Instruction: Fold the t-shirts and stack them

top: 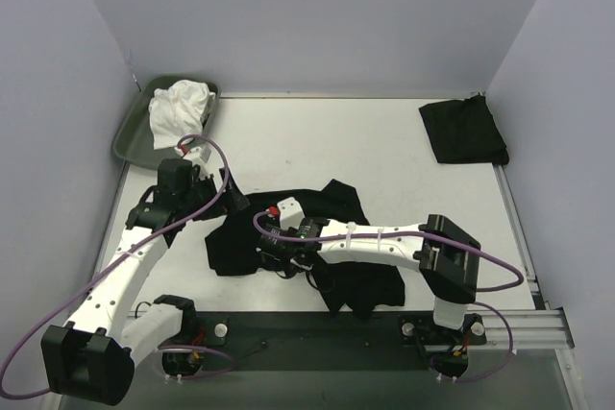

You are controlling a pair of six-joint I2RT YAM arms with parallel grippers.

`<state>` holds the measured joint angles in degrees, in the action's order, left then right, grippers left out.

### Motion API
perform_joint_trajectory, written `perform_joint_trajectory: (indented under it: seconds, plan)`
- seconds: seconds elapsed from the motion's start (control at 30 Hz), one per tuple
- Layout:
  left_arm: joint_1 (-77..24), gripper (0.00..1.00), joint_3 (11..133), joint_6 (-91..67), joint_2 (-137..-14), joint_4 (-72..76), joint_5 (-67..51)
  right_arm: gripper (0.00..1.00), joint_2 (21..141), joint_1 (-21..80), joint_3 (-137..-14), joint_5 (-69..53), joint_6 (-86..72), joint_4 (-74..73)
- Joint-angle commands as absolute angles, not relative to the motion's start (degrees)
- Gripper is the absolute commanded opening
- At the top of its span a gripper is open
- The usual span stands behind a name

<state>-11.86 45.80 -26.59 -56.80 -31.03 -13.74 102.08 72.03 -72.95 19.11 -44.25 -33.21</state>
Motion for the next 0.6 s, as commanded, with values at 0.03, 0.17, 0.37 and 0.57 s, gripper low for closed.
perform_joint_trajectory:
  seconds: [0.03, 0.17, 0.37, 0.57]
  plan:
    - [-10.9, 0.97, 45.5, -25.7, -55.4, -29.8, -14.1, 0.52, 104.8, 71.6, -73.6, 18.0, -44.4, -31.9]
    - [-10.5, 0.97, 45.4, -25.3, -54.9, -29.8, -14.6, 0.48, 105.7, 70.4, -72.9, 18.9, -44.5, -30.9]
    - [-9.9, 0.98, 45.3, -24.8, -54.8, -29.9, -14.9, 0.43, 105.6, 67.0, -70.8, 18.3, -43.9, -29.0]
    - [-9.7, 0.97, 44.9, -24.8, -54.9, -29.4, -15.1, 0.41, 104.7, 65.4, -68.9, 18.1, -43.4, -28.1]
